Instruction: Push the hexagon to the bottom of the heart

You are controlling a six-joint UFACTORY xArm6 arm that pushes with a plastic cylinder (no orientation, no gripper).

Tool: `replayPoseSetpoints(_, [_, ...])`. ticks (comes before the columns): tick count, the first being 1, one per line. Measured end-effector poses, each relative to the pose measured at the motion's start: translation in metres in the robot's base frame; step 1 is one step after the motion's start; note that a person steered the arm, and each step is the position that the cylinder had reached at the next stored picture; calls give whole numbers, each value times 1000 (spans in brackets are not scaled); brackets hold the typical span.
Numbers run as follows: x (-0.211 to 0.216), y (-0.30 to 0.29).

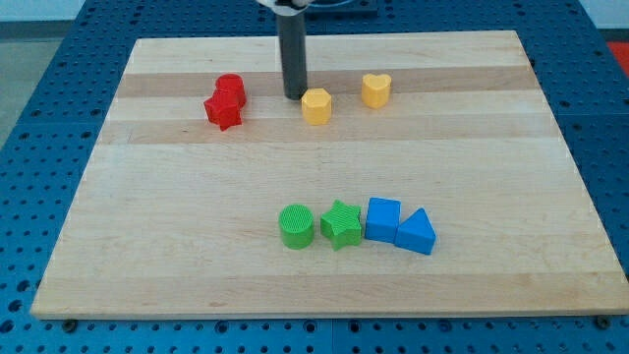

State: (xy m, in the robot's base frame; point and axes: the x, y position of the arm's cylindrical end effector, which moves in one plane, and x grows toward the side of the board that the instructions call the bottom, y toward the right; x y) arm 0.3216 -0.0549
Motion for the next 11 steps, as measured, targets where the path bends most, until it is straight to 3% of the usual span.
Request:
replayPoseSetpoints(1, [24,-5])
replayPoseSetpoints(4, [39,91])
replayPoseSetpoints(5, [42,74])
replayPoseSetpoints(6, [4,50])
replayPoseSetpoints(7, [-1,45])
replayPoseSetpoints(9, [104,103])
replayPoseSetpoints(11, [127,243])
